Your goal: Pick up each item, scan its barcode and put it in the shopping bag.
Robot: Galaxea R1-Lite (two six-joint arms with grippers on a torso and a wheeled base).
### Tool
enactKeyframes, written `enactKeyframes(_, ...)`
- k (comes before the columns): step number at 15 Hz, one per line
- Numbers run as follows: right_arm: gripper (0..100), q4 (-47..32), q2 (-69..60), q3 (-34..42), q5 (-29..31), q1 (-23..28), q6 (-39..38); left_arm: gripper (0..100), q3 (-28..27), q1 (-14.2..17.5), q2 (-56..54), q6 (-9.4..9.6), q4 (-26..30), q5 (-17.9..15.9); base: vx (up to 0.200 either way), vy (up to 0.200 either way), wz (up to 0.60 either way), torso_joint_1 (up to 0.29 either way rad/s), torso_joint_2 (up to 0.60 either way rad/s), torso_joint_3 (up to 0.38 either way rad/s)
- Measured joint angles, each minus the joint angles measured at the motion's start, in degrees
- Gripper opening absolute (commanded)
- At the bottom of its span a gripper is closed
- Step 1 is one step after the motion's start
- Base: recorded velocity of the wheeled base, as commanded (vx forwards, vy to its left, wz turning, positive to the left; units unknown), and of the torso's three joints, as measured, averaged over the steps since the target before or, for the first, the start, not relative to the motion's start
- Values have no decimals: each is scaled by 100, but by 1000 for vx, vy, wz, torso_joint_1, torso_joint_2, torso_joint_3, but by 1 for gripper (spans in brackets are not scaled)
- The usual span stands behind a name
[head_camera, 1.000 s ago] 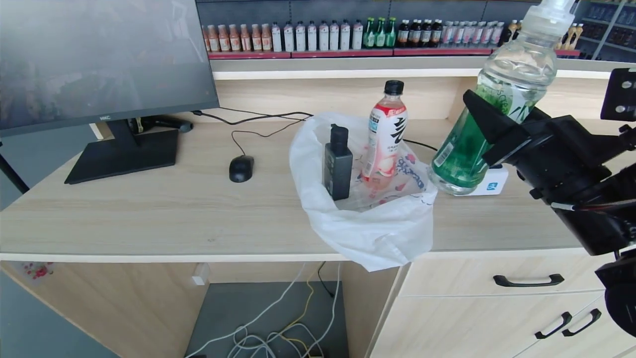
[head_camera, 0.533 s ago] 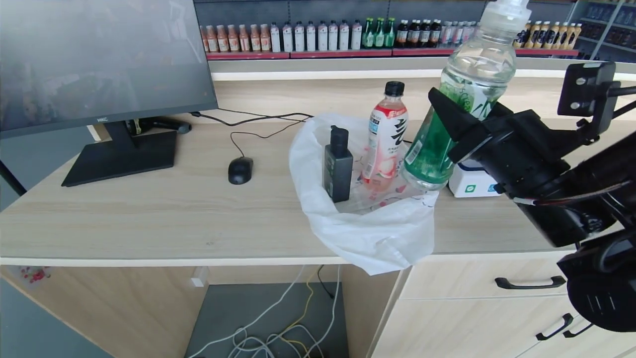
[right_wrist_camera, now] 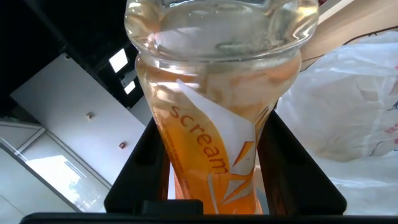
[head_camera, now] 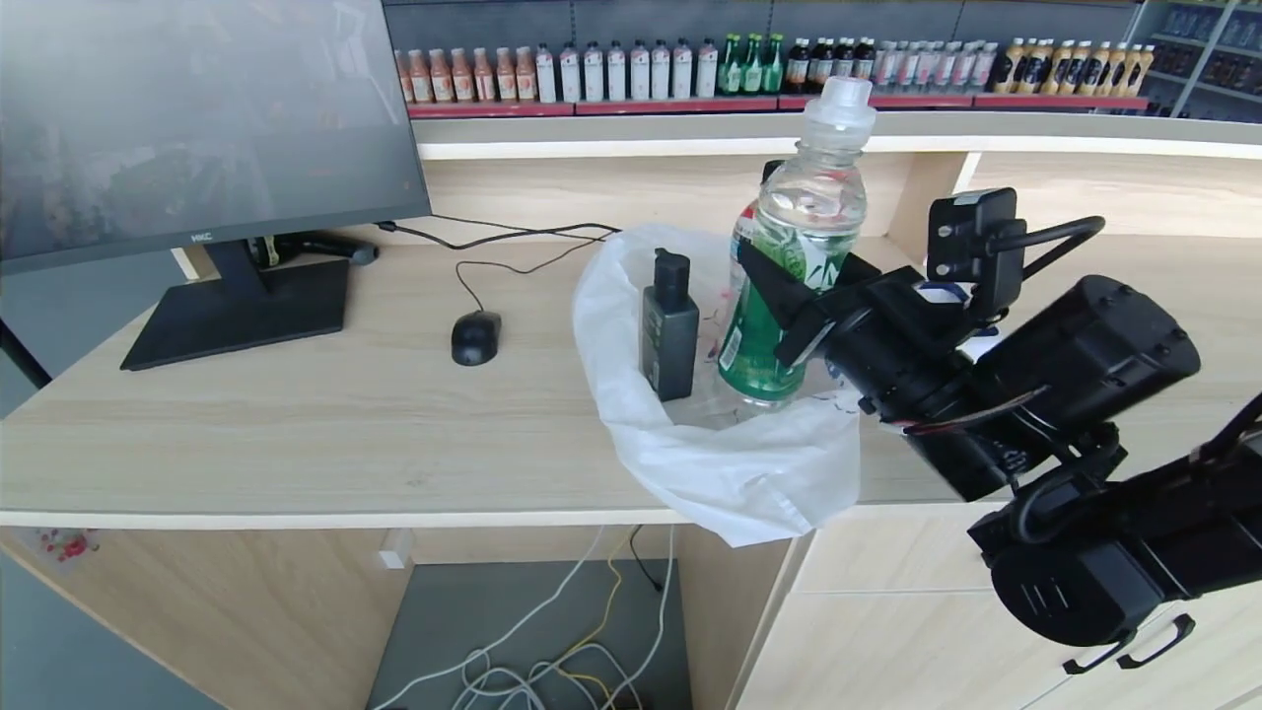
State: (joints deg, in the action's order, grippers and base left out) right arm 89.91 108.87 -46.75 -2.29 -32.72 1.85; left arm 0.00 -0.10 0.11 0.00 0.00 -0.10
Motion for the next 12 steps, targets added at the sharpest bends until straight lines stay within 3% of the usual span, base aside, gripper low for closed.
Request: enactKeyframes(12, 0, 41, 446, 227, -85, -16, 49, 100, 0, 0, 0, 0, 0, 2, 0, 0, 0, 0, 0, 0)
